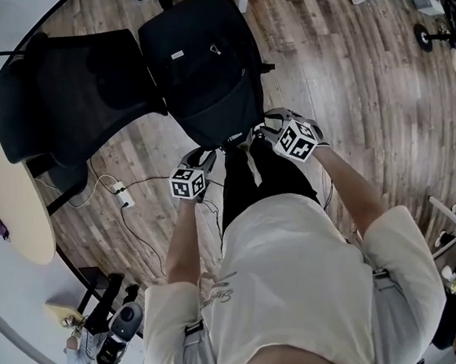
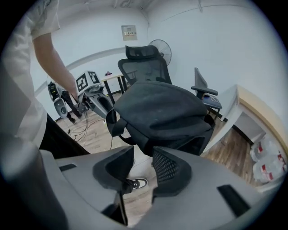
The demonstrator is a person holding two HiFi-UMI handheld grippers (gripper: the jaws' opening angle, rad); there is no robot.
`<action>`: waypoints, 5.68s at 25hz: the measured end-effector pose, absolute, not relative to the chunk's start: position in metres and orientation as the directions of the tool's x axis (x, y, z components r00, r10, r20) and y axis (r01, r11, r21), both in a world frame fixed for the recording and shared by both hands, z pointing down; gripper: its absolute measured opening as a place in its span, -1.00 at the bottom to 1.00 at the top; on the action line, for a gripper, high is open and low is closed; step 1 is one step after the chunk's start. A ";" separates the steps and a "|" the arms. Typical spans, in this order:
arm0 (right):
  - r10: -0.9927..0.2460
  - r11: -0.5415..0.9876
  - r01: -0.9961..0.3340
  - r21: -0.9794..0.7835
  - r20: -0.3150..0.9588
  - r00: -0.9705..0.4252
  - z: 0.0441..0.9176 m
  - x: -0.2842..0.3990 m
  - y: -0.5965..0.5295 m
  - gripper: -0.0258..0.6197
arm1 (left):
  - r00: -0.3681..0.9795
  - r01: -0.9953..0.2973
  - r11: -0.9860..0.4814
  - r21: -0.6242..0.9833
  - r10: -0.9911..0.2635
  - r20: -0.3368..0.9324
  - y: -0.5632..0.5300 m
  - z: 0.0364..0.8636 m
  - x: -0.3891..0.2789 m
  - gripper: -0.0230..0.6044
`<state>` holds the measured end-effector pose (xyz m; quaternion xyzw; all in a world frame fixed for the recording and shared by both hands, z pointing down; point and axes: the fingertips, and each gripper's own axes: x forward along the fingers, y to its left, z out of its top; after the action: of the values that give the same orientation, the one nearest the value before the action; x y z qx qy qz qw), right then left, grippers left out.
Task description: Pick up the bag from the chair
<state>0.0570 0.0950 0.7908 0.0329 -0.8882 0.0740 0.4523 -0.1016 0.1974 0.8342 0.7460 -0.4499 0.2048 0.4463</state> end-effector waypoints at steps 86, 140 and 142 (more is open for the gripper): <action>-0.072 0.972 -0.144 -0.188 0.345 -0.936 0.530 -0.110 -0.140 -0.83 | 0.695 -0.716 -0.579 0.390 -0.645 0.319 -0.098 0.524 -0.212 -0.76; -0.122 0.992 -0.122 0.009 0.121 -0.985 0.393 -0.110 -0.170 -0.83 | 0.641 -0.768 -0.631 0.114 -0.753 0.147 -0.117 0.397 -0.202 -0.75; -0.127 0.992 -0.128 0.005 0.122 -0.984 0.396 -0.109 -0.169 -0.83 | 0.643 -0.766 -0.632 0.116 -0.751 0.149 -0.116 0.399 -0.202 -0.75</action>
<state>-0.1094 -0.1694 0.3962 0.0640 -0.9961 0.0013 0.0612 -0.2015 -0.1160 0.3995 0.9024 -0.4204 0.0433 0.0844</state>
